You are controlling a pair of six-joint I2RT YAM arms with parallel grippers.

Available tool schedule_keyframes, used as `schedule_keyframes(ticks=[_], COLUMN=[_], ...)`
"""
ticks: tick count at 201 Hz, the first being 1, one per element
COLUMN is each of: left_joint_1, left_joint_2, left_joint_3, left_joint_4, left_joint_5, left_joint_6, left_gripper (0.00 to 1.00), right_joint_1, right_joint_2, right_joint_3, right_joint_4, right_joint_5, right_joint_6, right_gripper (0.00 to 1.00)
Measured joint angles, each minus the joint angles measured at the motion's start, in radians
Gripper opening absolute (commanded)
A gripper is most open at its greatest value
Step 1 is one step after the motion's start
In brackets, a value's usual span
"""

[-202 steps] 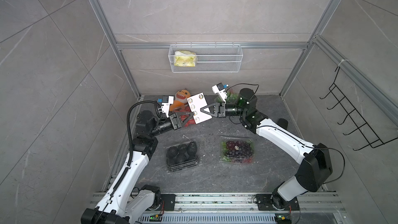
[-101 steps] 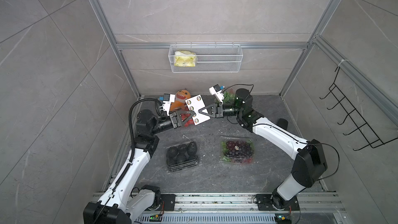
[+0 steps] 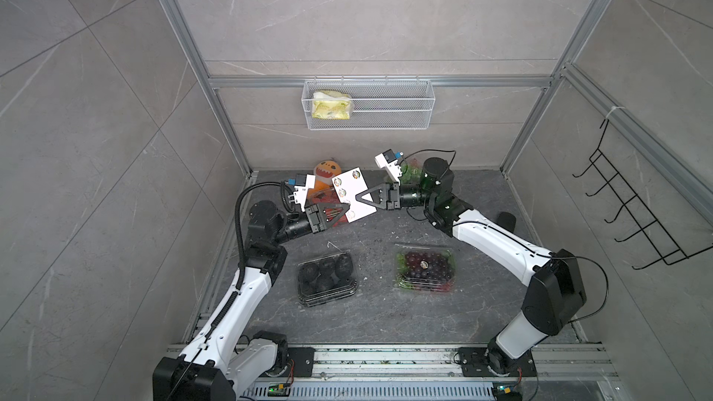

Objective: Label fruit boxes
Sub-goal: Adjust the label sticker.

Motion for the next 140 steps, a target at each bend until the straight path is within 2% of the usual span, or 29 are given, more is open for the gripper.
schedule_keyframes(ticks=[38, 66, 85, 94, 103, 140], left_joint_1=[-0.018, -0.035, -0.037, -0.037, -0.037, -0.037], left_joint_2=[0.0, 0.0, 0.0, 0.0, 0.0, 0.0], left_joint_3=[-0.008, -0.008, -0.008, -0.008, -0.008, -0.008], left_joint_4=[0.013, 0.018, 0.027, 0.029, 0.034, 0.043], left_joint_5=[0.0, -0.001, -0.001, -0.001, -0.001, -0.001], left_joint_6=[-0.001, -0.003, -0.004, -0.005, -0.006, -0.006], left_gripper=[0.24, 0.08, 0.02, 0.0, 0.0, 0.0], right_joint_1=[-0.003, -0.005, -0.005, -0.005, -0.005, -0.005], right_joint_2=[0.0, 0.0, -0.001, -0.001, -0.001, -0.005], right_joint_3=[0.0, 0.0, 0.0, 0.0, 0.0, -0.039], right_joint_4=[0.022, 0.048, 0.054, 0.058, 0.061, 0.143], right_joint_5=[0.013, 0.015, 0.015, 0.015, 0.015, 0.012], right_joint_6=[0.017, 0.039, 0.045, 0.045, 0.049, 0.102], right_gripper=[0.0, 0.0, 0.0, 0.08, 0.22, 0.32])
